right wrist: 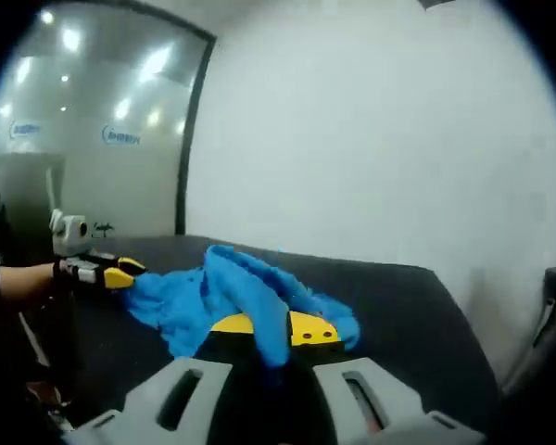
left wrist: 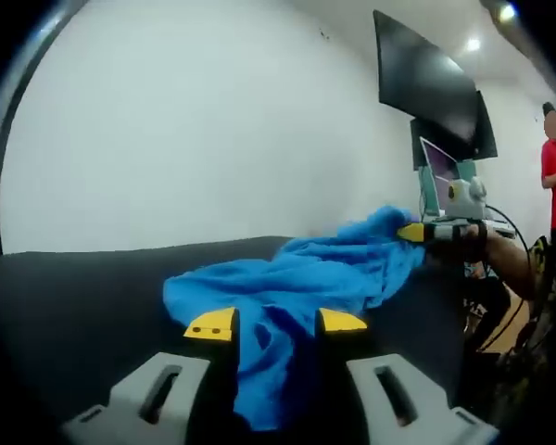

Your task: Spread out the cloth and fold it

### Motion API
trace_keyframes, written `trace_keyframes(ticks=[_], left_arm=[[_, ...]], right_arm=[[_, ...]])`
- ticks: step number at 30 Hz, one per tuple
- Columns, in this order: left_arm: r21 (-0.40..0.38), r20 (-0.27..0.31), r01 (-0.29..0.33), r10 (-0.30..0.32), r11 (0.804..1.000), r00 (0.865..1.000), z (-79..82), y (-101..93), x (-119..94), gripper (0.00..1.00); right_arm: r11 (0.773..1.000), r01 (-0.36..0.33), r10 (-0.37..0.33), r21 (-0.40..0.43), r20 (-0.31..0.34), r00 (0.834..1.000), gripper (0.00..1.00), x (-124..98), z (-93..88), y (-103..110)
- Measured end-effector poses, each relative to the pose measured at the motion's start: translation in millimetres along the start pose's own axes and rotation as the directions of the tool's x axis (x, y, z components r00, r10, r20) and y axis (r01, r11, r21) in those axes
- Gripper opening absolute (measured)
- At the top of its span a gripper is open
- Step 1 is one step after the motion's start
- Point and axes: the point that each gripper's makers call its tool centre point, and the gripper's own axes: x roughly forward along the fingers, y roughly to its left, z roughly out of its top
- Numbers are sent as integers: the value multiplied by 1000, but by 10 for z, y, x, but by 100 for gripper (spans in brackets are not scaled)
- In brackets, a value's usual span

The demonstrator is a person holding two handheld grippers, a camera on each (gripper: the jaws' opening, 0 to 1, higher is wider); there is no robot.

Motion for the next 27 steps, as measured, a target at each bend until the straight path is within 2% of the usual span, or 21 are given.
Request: trace_keyframes(ticks=[2, 5, 7, 8, 10, 12, 14, 16, 18, 19, 20, 21, 22, 25, 27], left_arm=[[-8, -3, -10, 10, 1000, 1000, -17, 28, 11, 35], [-8, -17, -12, 12, 1000, 1000, -52, 11, 26, 35], [12, -42, -11, 11, 1000, 999, -108, -12, 39, 35], [25, -63, -14, 16, 1000, 998, -150, -19, 45, 35], [60, -104, -23, 29, 998, 994, -229, -26, 60, 34], [106, -145, -21, 36, 994, 989, -293, -44, 77, 24], [126, -180, -7, 30, 992, 983, -334, -73, 92, 10], [123, -187, 1, 22, 992, 982, -277, -71, 87, 7], [95, -133, -14, 26, 995, 991, -68, -1, 53, 6], [122, -109, -44, 57, 992, 992, 67, 99, 16, 5], [139, -71, -103, 114, 985, 991, 281, 269, -60, 5], [119, -23, -134, 137, 984, 990, 478, 372, -118, 4], [102, 8, -147, 147, 984, 989, 608, 435, -160, 4], [-6, 130, -176, 175, 984, 976, 1170, 667, -356, 2], [-10, 206, -201, 199, 979, 958, 1520, 753, -478, 2]], right_arm=[[999, 28, -29, 24, 39, 999, 8, -20, 135, -93], [997, 49, -53, 52, 70, 996, 7, -48, 191, -183], [994, 95, -99, 54, 74, 992, 7, -68, 153, -292], [987, 138, -144, 84, 66, 987, 6, -93, 116, -380], [986, 131, -136, 107, 42, 990, 5, -103, 36, -405], [985, 123, -126, 120, 21, 992, 5, -125, -26, -393], [985, 127, -131, 114, 22, 991, 5, -158, -30, -398], [983, 131, -139, 125, 57, 989, 5, -205, 47, -426], [982, 134, -145, 134, 76, 986, 5, -246, 121, -452], [982, 133, -144, 131, 78, 987, 5, -252, 145, -459], [983, 134, -144, 128, 79, 986, 5, -265, 168, -466], [983, 130, -142, 128, 86, 986, 5, -279, 195, -456], [984, 113, -128, 139, 102, 986, 5, -286, 233, -428], [984, 9, -36, 176, 148, 988, 5, -284, 357, -203], [983, -52, 18, 177, 193, 981, 2, -300, 512, -19]])
